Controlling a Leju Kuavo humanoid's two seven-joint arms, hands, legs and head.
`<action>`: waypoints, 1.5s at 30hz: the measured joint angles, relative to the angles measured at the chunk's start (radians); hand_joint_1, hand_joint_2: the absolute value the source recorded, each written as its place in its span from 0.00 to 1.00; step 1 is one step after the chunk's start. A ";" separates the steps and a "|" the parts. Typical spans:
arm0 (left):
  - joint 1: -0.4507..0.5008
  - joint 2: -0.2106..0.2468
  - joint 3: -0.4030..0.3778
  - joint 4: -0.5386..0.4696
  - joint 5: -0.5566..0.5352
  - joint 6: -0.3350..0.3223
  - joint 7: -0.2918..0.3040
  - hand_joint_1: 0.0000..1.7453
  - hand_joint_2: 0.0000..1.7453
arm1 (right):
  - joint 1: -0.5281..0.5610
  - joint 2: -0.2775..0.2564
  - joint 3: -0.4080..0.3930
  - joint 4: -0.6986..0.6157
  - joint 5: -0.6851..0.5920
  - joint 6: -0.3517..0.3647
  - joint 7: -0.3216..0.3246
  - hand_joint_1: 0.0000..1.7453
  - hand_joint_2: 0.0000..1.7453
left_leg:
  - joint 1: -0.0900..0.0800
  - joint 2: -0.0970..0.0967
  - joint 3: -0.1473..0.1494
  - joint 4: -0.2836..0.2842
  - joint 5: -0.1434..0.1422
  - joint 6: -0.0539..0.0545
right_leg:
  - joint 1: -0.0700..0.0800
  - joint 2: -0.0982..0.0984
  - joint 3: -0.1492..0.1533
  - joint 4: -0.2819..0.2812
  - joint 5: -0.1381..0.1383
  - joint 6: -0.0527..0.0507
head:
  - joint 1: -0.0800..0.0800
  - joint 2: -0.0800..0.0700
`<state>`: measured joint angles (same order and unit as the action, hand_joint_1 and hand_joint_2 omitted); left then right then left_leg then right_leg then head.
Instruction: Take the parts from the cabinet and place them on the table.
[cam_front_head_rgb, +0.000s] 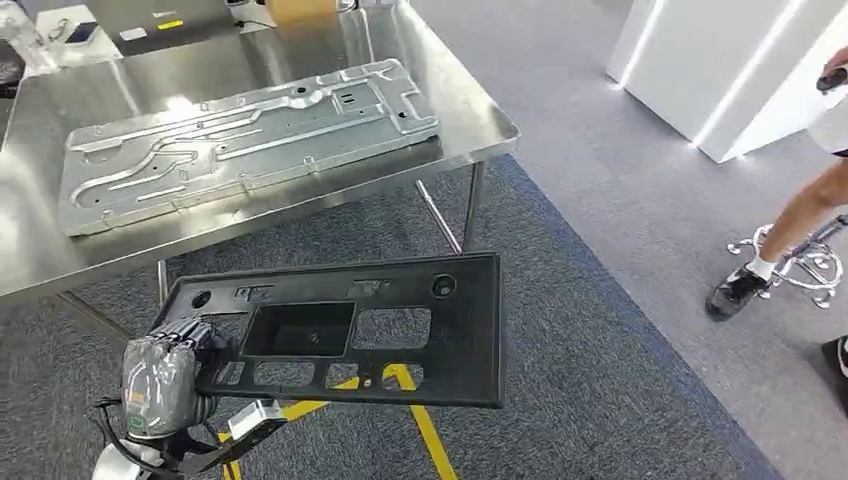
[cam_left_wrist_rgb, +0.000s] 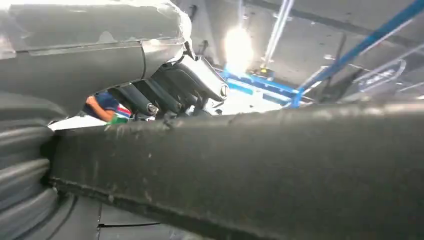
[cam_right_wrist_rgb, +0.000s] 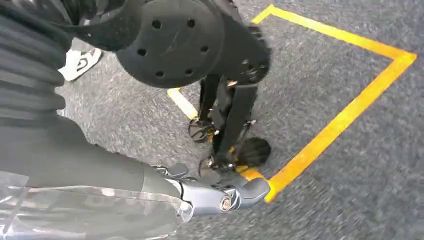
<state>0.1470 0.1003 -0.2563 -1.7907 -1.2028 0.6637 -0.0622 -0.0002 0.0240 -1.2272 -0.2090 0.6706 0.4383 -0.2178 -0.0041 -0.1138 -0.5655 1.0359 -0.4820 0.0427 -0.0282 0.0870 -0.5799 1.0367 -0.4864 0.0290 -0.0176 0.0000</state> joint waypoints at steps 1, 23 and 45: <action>0.001 -0.001 0.000 -0.002 0.002 -0.002 -0.003 1.00 1.00 | -0.001 0.000 -0.002 0.000 0.000 0.000 0.001 0.00 1.00 | 0.006 -0.008 -0.003 -0.004 0.003 -0.006 | 0.006 -0.011 0.000 0.003 0.000 -0.002 | 0.001 0.000; -0.001 -0.026 -0.008 -0.027 0.048 -0.010 -0.049 1.00 1.00 | -0.002 0.011 -0.054 -0.002 -0.026 -0.014 0.017 0.00 1.00 | 0.011 0.123 -0.004 -0.013 0.009 -0.031 | 0.009 -0.127 0.059 -0.028 -0.027 -0.013 | -0.001 0.000; -0.007 -0.034 -0.036 -0.046 0.051 0.010 -0.077 1.00 1.00 | -0.002 0.012 -0.068 -0.005 -0.018 -0.009 0.012 0.00 1.00 | -0.007 0.101 0.051 -0.025 -0.036 -0.002 | 0.010 -0.087 0.003 -0.012 0.007 0.001 | 0.000 0.000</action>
<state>0.1400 0.0664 -0.2926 -1.8364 -1.1513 0.6737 -0.1389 -0.0018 0.0362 -1.2955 -0.2140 0.6523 0.4295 -0.2056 -0.0110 -0.0125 -0.5146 1.0104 -0.5178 0.0409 -0.0184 0.0003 -0.5767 1.0247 -0.4794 0.0300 -0.0175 0.0000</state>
